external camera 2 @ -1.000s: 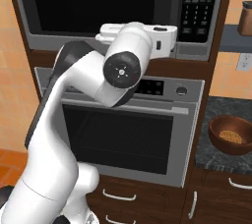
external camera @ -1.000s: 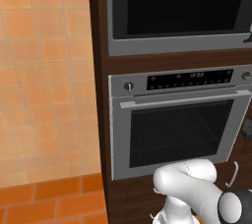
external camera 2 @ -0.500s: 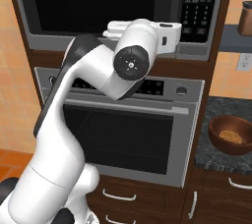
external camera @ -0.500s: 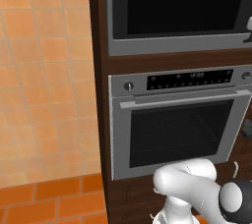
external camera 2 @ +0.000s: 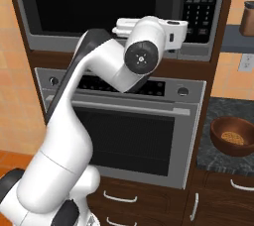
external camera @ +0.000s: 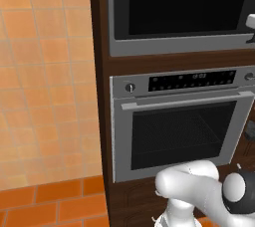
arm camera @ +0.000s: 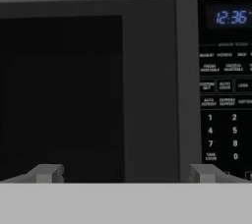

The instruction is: Open the microwave, place the bowl with waffle inside the microwave, then close the microwave door and turn it on.

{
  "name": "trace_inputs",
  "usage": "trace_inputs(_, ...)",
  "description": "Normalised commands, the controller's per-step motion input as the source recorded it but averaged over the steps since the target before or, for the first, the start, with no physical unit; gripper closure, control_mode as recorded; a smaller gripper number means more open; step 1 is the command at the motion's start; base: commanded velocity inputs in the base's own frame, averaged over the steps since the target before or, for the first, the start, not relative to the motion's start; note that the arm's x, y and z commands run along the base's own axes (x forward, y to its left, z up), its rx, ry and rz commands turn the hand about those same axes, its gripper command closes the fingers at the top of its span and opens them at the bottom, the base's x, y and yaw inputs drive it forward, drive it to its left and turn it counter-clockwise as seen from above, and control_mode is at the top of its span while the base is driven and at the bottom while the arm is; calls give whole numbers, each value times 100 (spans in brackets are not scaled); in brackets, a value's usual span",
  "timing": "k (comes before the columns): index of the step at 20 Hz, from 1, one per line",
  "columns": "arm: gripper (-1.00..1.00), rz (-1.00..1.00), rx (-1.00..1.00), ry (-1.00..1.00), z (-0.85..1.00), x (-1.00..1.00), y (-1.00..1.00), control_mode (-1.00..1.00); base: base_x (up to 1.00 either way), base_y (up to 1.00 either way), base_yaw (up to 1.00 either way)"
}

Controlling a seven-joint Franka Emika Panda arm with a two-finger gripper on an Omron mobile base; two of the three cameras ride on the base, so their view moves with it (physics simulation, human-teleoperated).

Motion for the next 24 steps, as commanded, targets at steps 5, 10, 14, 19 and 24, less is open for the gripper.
trace_inputs(5,-100,1,0,0,0,1,-31,-100,0,0,0)
trace_inputs(10,-100,1,0,0,0,3,-32,-100,0,0,0)
trace_inputs(14,-100,1,0,0,-2,4,-25,-100,0,0,0)
trace_inputs(19,-100,0,0,1,-8,3,-7,-100,0,0,0)
trace_inputs(24,-100,0,0,14,-23,6,-4,-100,0,0,0)
